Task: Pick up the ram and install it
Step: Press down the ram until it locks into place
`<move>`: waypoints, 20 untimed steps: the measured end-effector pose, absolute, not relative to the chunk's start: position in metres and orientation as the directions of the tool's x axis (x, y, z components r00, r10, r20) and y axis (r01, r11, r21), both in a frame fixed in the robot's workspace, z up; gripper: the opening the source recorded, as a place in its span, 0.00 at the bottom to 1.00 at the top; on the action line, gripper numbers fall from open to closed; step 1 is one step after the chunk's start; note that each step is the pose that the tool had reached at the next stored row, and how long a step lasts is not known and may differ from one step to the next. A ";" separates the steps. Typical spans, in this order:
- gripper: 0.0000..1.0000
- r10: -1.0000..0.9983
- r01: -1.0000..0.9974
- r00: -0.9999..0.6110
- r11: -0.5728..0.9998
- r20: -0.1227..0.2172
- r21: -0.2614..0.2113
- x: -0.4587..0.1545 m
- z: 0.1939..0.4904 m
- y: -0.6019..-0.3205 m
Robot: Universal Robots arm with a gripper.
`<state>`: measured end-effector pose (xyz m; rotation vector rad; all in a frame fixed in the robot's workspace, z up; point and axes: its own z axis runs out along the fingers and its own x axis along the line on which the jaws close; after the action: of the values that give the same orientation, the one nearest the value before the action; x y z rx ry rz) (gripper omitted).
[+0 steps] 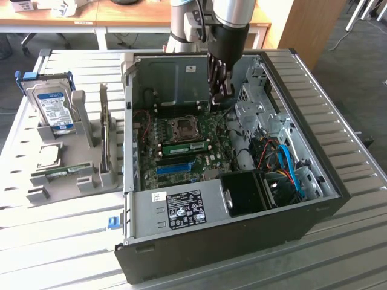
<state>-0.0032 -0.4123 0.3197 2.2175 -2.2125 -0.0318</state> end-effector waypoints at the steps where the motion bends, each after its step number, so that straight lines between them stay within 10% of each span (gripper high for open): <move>1: 0.11 -1.000 -1.000 0.002 -0.002 -0.008 0.021 -0.003 0.318 -0.412; 20: 0.11 -1.000 -1.000 0.002 -0.002 -0.008 0.021 -0.003 0.289 -0.412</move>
<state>-0.0032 -0.4123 0.2885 2.2174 -2.2125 -0.0318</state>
